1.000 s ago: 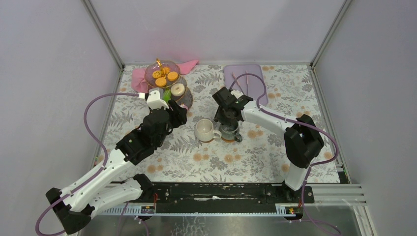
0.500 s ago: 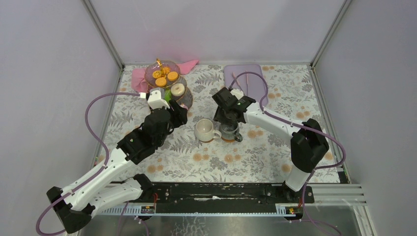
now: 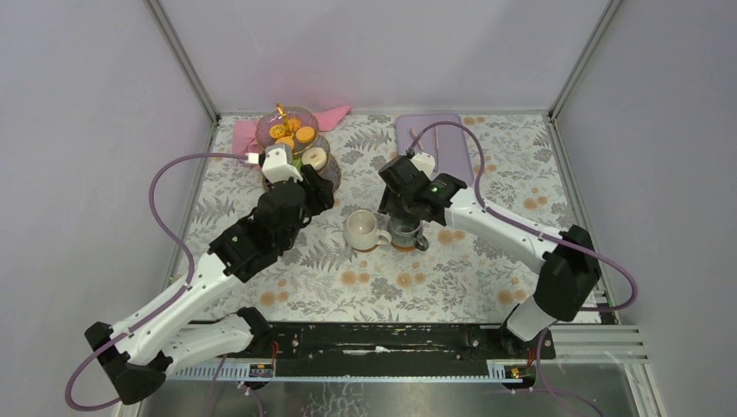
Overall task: Serve the afternoon tea
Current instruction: Reset both arms
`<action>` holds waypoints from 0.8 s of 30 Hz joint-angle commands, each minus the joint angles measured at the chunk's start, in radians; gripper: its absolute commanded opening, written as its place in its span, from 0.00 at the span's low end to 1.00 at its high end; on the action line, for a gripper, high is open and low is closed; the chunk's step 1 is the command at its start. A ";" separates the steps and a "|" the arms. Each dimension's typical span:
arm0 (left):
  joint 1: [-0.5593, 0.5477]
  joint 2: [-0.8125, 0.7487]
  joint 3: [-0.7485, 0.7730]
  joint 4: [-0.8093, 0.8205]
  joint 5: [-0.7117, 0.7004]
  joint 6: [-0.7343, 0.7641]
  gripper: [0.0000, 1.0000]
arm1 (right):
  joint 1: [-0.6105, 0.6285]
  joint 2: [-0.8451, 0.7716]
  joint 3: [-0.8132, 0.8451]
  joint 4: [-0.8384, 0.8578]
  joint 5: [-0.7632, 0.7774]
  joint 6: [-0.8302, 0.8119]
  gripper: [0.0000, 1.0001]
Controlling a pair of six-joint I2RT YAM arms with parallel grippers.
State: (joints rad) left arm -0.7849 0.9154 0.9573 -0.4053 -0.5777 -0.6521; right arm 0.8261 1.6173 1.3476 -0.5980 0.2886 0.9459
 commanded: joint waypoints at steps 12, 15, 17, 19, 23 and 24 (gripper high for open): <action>0.385 0.251 0.378 0.055 -0.024 0.088 0.58 | -0.234 -0.313 -0.002 0.134 0.332 -0.432 0.70; 0.541 0.279 0.378 0.047 -0.009 0.066 0.58 | -0.356 -0.337 -0.076 0.227 0.357 -0.522 0.77; 0.643 0.279 0.336 0.074 0.006 0.054 0.58 | -0.414 -0.333 -0.133 0.309 0.392 -0.595 0.80; 0.699 0.275 0.283 0.109 -0.024 0.082 0.58 | -0.459 -0.336 -0.213 0.428 0.434 -0.671 0.82; 0.754 0.258 0.121 0.210 -0.072 0.099 0.59 | -0.607 -0.328 -0.310 0.503 0.355 -0.647 0.85; 0.781 0.245 0.073 0.232 -0.053 0.076 0.59 | -0.627 -0.326 -0.320 0.515 0.347 -0.644 0.85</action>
State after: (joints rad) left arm -0.0650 1.1923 1.1725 -0.3149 -0.6285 -0.5697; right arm 0.3016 1.2900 1.0748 -0.2302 0.6430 0.3508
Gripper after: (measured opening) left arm 0.590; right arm 0.842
